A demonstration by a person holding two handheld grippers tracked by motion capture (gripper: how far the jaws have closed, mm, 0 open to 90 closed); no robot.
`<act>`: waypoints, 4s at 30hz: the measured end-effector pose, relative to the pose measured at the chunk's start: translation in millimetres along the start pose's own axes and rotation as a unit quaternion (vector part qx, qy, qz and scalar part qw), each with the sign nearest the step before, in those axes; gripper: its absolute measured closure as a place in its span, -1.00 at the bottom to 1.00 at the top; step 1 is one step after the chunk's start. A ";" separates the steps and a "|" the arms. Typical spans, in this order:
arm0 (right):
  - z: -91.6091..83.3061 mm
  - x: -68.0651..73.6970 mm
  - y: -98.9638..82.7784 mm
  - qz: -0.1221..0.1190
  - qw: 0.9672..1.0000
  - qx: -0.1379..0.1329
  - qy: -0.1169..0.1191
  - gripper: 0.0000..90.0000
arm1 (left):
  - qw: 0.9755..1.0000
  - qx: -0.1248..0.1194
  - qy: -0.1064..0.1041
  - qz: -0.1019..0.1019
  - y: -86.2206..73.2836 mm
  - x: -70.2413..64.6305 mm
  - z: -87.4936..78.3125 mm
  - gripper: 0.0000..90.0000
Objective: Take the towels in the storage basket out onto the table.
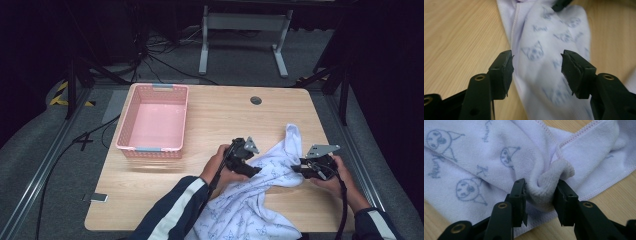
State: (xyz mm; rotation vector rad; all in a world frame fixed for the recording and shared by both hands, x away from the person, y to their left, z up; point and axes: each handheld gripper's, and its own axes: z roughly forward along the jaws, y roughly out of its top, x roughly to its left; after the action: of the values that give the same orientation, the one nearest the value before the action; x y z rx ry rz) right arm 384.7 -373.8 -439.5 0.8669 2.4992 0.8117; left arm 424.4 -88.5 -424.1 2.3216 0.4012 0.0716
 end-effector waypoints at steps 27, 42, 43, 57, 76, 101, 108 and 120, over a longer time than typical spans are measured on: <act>10.6 -11.3 27.1 0.053 0.995 -0.068 -0.045 0.07 | 0.992 0.032 0.116 -0.044 -46.6 32.2 -29.1 0.87; 25.3 -34.8 11.3 0.117 0.990 0.011 -0.078 0.26 | 0.983 0.073 0.146 -0.079 -68.3 36.4 -34.3 0.89; 19.6 -38.2 6.3 0.125 0.987 0.024 -0.099 0.25 | 0.980 0.077 0.156 -0.094 -70.6 40.4 -37.8 0.88; -5.6 -47.1 -13.2 0.148 0.981 0.049 -0.115 0.21 | 0.975 0.004 0.172 -0.142 -70.5 47.6 -44.5 0.47; 35.5 -59.6 13.7 0.124 0.988 -0.009 -0.092 0.26 | 0.958 0.004 0.223 -0.182 -50.6 96.9 -8.4 0.38; -16.9 -25.3 -4.2 0.100 0.993 -0.039 -0.041 0.17 | 0.980 0.015 0.170 -0.104 -50.7 34.5 -32.8 0.05; -13.1 22.7 -17.4 0.089 0.995 -0.033 0.007 0.24 | 0.986 0.039 0.139 -0.080 -89.3 -0.2 -40.2 0.07; 1.2 -21.2 -22.7 0.132 0.988 -0.016 -0.083 0.25 | 0.972 0.016 0.206 -0.110 -81.7 33.4 -31.6 0.20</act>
State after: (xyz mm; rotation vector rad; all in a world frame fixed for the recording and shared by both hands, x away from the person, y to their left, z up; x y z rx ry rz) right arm 391.1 -401.8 -451.4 1.2208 2.2495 0.8226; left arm 429.0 -2.7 -461.7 2.2729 0.8691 0.4456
